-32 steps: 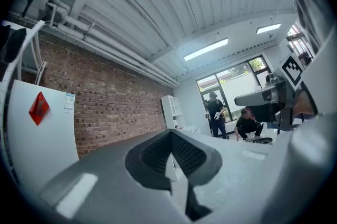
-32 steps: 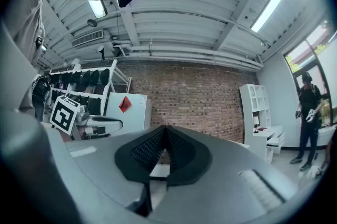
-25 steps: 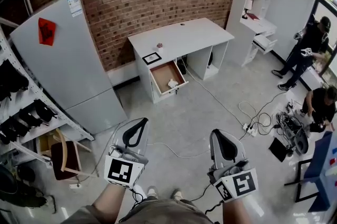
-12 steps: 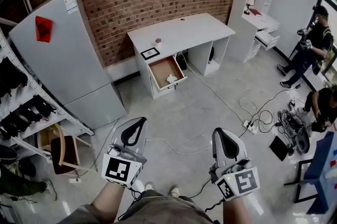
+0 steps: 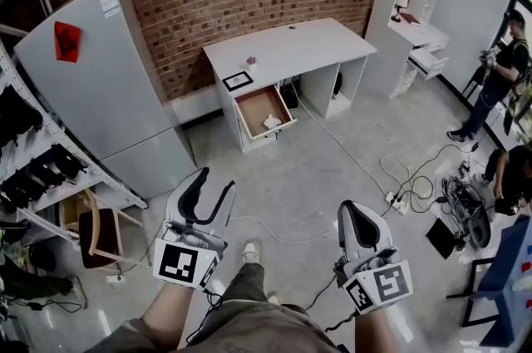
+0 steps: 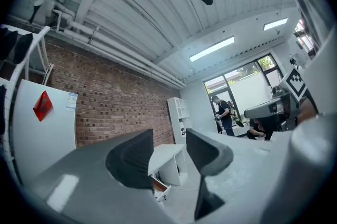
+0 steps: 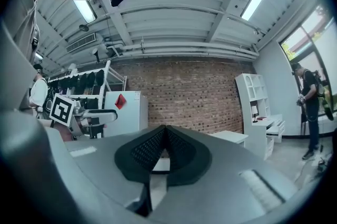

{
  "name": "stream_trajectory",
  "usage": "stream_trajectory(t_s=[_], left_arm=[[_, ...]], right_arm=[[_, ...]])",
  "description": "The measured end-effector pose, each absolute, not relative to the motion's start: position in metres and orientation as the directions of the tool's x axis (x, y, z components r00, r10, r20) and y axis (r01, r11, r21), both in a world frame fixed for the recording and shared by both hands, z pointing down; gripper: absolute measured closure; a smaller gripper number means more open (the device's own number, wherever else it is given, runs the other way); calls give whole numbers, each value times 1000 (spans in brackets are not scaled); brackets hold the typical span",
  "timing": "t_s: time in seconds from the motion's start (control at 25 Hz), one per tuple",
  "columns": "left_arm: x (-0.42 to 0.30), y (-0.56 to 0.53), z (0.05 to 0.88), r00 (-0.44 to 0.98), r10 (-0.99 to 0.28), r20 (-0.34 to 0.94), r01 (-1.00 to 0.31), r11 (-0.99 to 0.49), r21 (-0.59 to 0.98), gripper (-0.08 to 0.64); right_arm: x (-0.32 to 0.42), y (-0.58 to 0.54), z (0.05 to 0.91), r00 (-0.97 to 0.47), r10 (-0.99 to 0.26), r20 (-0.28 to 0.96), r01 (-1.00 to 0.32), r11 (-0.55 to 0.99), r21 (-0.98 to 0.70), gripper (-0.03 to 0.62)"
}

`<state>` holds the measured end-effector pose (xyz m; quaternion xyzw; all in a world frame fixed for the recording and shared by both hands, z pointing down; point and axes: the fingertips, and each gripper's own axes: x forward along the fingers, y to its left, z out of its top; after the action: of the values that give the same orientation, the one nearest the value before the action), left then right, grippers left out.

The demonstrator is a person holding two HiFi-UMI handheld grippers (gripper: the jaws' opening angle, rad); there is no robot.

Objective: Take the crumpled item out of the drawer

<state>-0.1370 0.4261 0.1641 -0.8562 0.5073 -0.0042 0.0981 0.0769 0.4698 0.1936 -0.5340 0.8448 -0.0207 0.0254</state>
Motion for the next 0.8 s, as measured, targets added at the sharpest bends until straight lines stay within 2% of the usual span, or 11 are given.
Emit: stream_trajectory(t_s=[0.4,0.8], left_arm=[[-153,335,186,465,-882,-79,-879,-450,-158,376],[-168,165,205,507,-862,-2,-851,-500,-162,376]], right_arm=[[72,383,212,-425,-905,7,-904,424,-44,565],[52,217,225,-389,-919,61,-921,386,-60,565]])
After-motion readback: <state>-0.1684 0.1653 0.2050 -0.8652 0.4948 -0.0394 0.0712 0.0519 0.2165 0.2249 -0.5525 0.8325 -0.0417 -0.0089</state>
